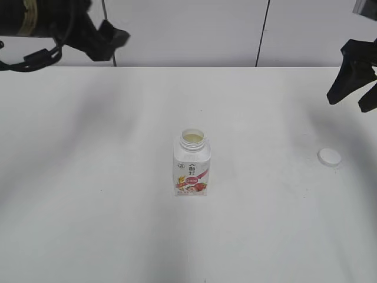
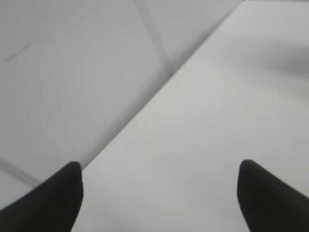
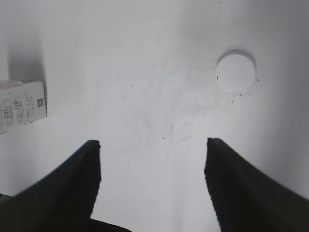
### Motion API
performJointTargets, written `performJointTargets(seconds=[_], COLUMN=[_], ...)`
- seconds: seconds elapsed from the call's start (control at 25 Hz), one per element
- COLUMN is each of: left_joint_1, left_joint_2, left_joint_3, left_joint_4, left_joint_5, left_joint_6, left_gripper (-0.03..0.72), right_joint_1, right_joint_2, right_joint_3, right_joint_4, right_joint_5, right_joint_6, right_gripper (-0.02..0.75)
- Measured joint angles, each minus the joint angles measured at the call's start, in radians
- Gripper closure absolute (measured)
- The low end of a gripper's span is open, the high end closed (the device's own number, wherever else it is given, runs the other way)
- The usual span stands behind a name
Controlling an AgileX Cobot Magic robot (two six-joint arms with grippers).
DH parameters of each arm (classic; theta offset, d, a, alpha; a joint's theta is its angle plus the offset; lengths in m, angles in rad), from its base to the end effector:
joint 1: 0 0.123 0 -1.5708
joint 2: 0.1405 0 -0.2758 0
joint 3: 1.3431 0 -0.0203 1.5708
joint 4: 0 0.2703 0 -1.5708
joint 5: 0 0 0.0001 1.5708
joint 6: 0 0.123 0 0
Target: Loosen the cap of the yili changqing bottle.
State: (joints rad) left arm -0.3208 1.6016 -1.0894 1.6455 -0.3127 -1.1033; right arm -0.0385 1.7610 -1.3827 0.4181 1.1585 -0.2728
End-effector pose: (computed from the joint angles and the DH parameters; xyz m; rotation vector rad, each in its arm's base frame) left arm 0.3745 -0.1641 0.2510 1.0146 1.7245 -0.1705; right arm 0.3734 0.0314 0.2129 -0.1283 2.9105 0.5454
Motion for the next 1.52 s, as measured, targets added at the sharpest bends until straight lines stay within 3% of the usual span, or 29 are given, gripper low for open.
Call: performJointTargets(seconds=[0.12, 0.2, 0.52, 0.72, 0.88, 1.0, 1.16, 1.52], left_joint_1=[0.003, 0.009, 0.01, 0.019, 0.088, 0.158, 0.231, 0.268], left_joint_2=[-0.003, -0.003, -0.004, -0.004, -0.004, -0.004, -0.004, -0.031], left_joint_3=[0.002, 0.003, -0.018, -0.167, -0.283, -0.306, -0.306, -0.293], left_joint_4=[0.005, -0.084, -0.922, -1.21, -1.412, -1.494, -1.511, -1.513], left_joint_5=[0.334, 0.48, 0.759, 1.071, 1.261, 1.347, 1.43, 1.528], left_joint_6=[-0.022, -0.004, 0.506, 0.7, 0.857, 0.911, 0.948, 0.959], left_gripper=[0.095, 0.095, 0.095, 0.098, 0.102, 0.102, 0.113, 0.115], right_joint_1=[0.0, 0.0, 0.0, 0.0, 0.0, 0.0, 0.0, 0.0], right_joint_2=[0.0, 0.0, -0.001, -0.001, -0.001, -0.008, -0.057, -0.229], right_joint_3=[-0.022, -0.036, -0.1, -0.11, -0.11, -0.109, -0.093, 0.022], right_joint_4=[0.01, 0.015, 0.019, 0.018, 0.002, -0.061, -0.155, -0.184], right_joint_5=[0.029, 0.043, 0.054, 0.054, 0.054, 0.054, 0.056, 0.057], right_joint_6=[0.0, 0.0, 0.0, 0.001, 0.024, 0.064, 0.109, 0.144], right_gripper=[0.205, 0.205, 0.205, 0.205, 0.205, 0.205, 0.205, 0.205])
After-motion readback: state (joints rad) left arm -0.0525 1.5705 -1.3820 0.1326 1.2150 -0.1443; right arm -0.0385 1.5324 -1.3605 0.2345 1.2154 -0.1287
